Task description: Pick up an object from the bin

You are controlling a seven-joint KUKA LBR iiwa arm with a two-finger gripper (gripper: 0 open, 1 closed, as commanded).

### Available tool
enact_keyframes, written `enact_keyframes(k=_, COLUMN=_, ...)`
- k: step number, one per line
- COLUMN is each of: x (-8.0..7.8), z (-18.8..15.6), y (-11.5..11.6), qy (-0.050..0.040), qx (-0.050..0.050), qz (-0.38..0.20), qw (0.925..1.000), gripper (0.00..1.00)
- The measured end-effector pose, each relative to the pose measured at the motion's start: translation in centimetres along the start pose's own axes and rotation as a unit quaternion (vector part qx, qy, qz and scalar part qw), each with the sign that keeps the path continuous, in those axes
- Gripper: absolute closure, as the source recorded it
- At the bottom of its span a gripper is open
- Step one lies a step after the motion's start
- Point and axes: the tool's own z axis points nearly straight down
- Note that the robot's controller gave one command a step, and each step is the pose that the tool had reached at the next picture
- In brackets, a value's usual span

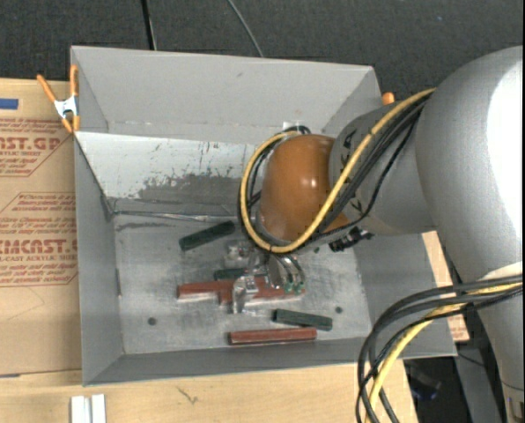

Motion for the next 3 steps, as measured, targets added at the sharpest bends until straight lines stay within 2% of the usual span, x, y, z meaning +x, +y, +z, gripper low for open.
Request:
enact_keyframes(k=2, x=0.0, z=-2.2, y=0.0, qy=-0.0043, qx=0.000, qz=0.000, qw=1.0000, gripper=1.00)
enact_keyframes(k=3, x=0.1, z=-3.4, y=0.0, qy=-0.0036, qx=0.000, qz=0.000, qw=1.0000, gripper=1.00)
